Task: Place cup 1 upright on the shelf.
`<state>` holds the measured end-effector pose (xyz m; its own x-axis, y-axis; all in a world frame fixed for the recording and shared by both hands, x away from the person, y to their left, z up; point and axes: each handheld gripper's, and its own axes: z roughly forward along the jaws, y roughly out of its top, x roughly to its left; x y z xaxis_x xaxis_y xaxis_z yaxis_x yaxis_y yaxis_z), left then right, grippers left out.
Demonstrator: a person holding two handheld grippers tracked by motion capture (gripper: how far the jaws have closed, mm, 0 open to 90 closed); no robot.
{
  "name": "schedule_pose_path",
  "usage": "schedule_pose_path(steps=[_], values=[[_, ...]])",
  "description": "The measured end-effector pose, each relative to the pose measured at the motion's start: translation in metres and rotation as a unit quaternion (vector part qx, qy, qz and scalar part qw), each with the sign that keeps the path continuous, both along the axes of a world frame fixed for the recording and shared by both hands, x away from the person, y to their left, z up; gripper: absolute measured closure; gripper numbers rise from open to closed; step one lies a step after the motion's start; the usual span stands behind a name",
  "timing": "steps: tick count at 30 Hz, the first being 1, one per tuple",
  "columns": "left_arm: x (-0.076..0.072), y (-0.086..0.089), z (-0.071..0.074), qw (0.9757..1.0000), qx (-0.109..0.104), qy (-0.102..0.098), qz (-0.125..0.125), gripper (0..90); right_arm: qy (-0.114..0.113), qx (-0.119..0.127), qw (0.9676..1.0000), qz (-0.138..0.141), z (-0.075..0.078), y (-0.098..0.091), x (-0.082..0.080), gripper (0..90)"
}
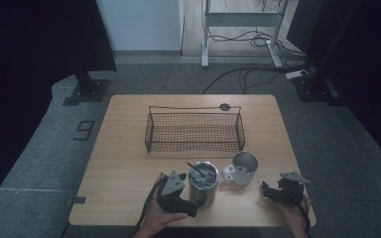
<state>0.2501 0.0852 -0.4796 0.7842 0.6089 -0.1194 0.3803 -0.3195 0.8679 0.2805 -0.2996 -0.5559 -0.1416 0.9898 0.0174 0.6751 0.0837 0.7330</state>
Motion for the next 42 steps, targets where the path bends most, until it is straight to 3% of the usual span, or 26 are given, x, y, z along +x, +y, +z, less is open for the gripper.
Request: schedule_pose_path(steps=[8,19,26,42], values=[[0.008,-0.018,-0.006,1.0,0.002,0.002,0.007,0.0,0.0,0.0,1.0,0.0,0.0,0.0,0.0,10.2],[0.014,-0.024,-0.013,1.0,0.0,0.0,0.009,1.2,-0.001,-0.001,1.0,0.001,0.0,-0.001,0.0,10.2],[0.009,-0.024,-0.013,0.9991,0.012,-0.039,0.01,3.6,-0.001,-0.001,1.0,0.002,0.0,-0.001,0.0,10.3],[0.009,-0.022,-0.013,0.9987,0.011,-0.05,-0.006,4.4,-0.001,-0.001,1.0,0.0,0.0,-0.001,0.0,10.6]])
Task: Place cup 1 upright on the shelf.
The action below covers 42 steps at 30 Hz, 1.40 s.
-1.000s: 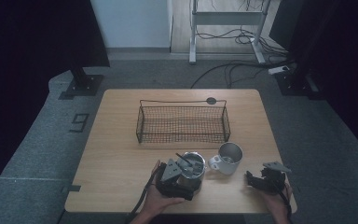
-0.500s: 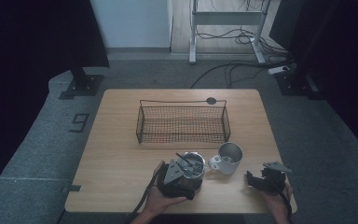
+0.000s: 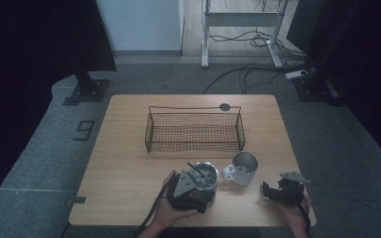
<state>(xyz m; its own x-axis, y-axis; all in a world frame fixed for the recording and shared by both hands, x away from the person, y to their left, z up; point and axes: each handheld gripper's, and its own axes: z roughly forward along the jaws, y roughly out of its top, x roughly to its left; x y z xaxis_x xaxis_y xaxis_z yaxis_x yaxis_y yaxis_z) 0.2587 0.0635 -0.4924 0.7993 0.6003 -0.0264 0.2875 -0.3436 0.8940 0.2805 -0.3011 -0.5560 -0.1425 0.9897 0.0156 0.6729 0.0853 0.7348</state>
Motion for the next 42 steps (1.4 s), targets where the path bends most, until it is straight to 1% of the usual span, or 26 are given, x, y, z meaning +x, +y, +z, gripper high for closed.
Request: schedule_pose_path(steps=[3,4,8,17,23,42], values=[[0.0,0.001,0.0,1.0,-0.003,0.0,-0.001,4.5,0.0,0.0,1.0,0.0,0.0,0.0,0.0,10.6],[0.001,0.002,0.0,1.0,-0.007,0.004,-0.003,4.5,0.0,0.0,1.0,0.0,0.0,0.0,0.0,10.7],[0.002,0.002,0.001,0.9999,-0.009,0.007,-0.004,4.5,0.0,0.0,1.0,0.0,0.0,-0.001,0.0,10.8],[0.003,0.005,0.002,0.9999,-0.01,0.005,0.002,4.5,0.0,0.0,1.0,-0.002,0.0,-0.001,0.0,10.9],[0.005,0.011,0.007,0.9998,-0.016,0.0,0.007,4.6,0.0,0.0,1.0,-0.002,0.0,-0.001,0.0,11.0],[0.012,0.025,0.024,0.9993,-0.025,-0.018,0.023,4.5,0.0,0.0,1.0,-0.004,0.0,-0.002,0.0,11.2]])
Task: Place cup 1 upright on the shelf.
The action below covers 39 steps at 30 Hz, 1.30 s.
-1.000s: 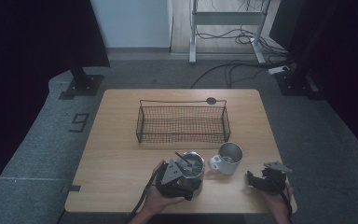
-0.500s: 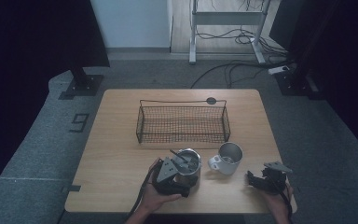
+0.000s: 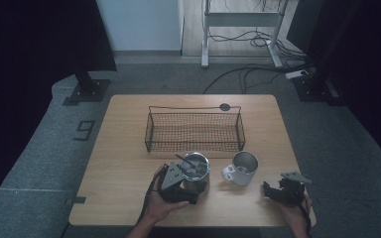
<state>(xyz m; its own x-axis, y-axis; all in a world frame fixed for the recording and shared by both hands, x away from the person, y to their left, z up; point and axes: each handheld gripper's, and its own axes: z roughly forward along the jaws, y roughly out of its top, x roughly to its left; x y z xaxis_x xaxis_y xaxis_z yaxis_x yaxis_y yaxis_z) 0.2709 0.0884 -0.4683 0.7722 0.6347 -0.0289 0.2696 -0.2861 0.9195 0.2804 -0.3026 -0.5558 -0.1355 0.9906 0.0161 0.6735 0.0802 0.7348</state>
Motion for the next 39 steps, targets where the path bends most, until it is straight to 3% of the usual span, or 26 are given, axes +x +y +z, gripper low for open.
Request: schedule_pose_path(steps=[39], values=[[0.021,0.024,0.021,0.9992,-0.014,-0.016,0.033,4.5,0.0,0.0,1.0,-0.002,0.0,0.0,0.0,11.4]])
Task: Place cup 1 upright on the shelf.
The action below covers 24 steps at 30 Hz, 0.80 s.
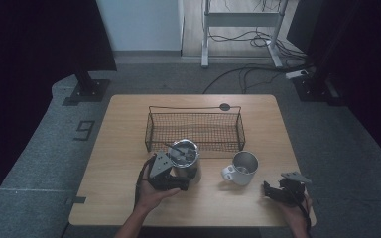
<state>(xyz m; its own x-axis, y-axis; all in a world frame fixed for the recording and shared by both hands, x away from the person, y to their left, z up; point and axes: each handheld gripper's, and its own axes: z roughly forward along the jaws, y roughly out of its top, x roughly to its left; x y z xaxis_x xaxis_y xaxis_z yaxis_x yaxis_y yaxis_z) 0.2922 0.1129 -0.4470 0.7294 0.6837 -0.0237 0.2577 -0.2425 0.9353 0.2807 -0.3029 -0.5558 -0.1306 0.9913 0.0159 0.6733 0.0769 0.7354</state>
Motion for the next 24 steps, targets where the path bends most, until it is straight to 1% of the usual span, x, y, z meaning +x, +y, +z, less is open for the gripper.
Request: schedule_pose_path(steps=[14,24], values=[[0.005,0.004,0.007,1.0,-0.001,-0.005,0.004,4.5,0.0,0.0,1.0,-0.001,0.0,0.0,0.0,11.4],[0.011,0.007,0.011,0.9999,-0.004,-0.007,0.014,4.5,0.0,0.0,1.0,-0.001,0.0,0.0,0.0,11.4]])
